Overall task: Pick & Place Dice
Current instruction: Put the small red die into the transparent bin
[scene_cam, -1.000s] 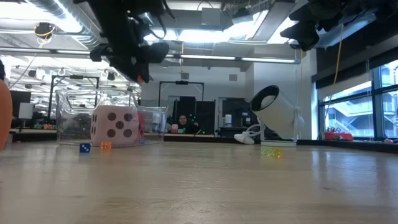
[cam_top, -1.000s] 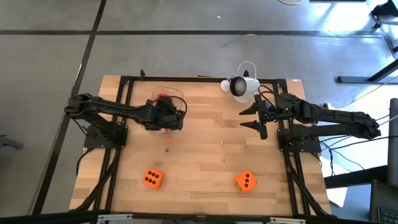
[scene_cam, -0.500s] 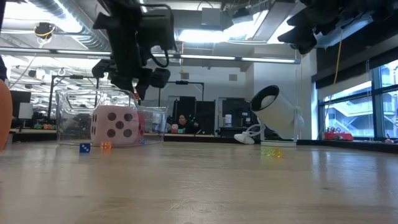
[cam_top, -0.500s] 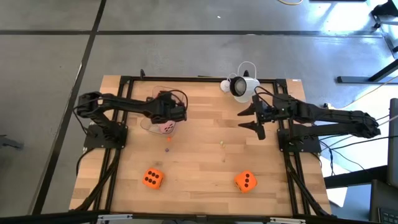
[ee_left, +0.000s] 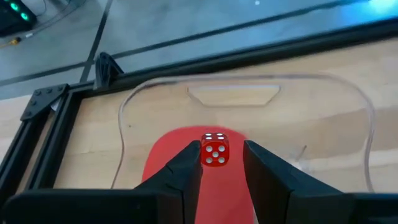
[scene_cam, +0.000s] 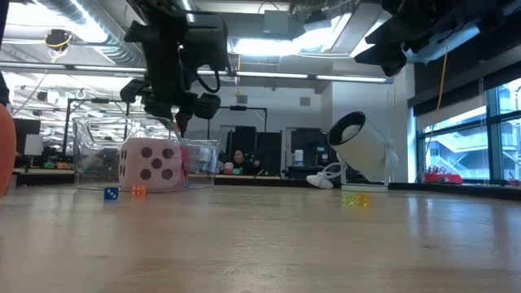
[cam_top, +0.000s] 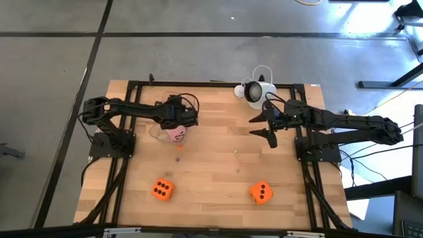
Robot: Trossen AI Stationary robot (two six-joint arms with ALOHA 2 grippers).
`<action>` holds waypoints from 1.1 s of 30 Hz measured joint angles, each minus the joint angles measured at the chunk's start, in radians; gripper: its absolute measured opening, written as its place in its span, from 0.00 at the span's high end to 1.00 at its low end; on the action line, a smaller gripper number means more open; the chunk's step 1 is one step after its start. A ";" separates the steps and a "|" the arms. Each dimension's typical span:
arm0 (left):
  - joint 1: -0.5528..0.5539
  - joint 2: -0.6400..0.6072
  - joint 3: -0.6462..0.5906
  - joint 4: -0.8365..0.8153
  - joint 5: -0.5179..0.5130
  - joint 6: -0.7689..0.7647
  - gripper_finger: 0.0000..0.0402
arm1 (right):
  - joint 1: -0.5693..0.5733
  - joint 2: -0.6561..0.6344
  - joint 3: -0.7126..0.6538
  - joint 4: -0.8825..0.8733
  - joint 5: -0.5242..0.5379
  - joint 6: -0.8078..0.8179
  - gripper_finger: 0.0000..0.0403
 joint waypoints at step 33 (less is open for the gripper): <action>0.019 0.092 0.002 -0.005 0.092 -0.008 0.73 | 0.000 0.000 0.000 0.004 0.003 0.022 0.40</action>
